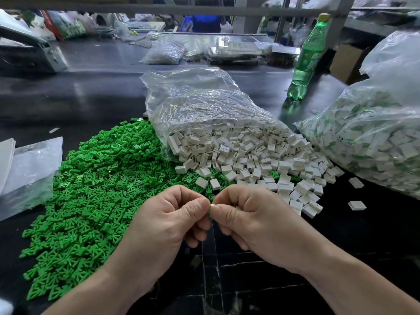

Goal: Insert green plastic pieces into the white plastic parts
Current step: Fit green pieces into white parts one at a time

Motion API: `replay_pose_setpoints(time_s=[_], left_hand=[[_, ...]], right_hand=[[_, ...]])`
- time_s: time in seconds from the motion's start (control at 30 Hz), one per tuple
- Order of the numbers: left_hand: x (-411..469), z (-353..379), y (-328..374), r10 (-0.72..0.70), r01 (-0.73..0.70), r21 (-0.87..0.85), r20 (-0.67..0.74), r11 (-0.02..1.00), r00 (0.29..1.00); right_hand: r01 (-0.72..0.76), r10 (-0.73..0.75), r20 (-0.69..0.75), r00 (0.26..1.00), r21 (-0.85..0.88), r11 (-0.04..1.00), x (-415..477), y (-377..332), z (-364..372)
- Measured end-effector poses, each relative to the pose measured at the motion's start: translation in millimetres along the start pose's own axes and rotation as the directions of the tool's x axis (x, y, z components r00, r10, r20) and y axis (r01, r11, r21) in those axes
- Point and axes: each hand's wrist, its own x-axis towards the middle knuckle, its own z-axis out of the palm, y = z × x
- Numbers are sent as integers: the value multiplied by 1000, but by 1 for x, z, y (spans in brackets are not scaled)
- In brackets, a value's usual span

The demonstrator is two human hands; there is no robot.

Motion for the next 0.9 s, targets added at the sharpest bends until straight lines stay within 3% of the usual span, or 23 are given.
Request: replay_pose_setpoints(time_s=[0.1,0.3,0.5,0.63,0.73,0.83,0.9], left_hand=[[-1,3,1,-17,17,-48,1,999,1000],[-4,11,6,-31,28,-216,-11,976,999],[-6,16,1,31,-42,-218,-52,975,998],[-4,17,-1,143,-150,-59,-101,987,985],[1,7,1,193,-180,99,-138,979,971],[-2,8,6,71,-65,-300,12,952,997],[-7,18,9,-15,59,-343,131,937,991]], right_hand=[[-41,41,5,999,88,995,-1,-1,2],[22,2,-83,997,289,957,-3,-6,14],[-47,83,-60,995,456,889,-4,-14,19],[-54,82,-41,996,460,886,-3,-16,15],[-94,74,63,995,415,905,-4,-17,13],[-97,51,155,987,308,946,-7,-20,25],[-84,41,164,986,270,959,-8,-21,36]])
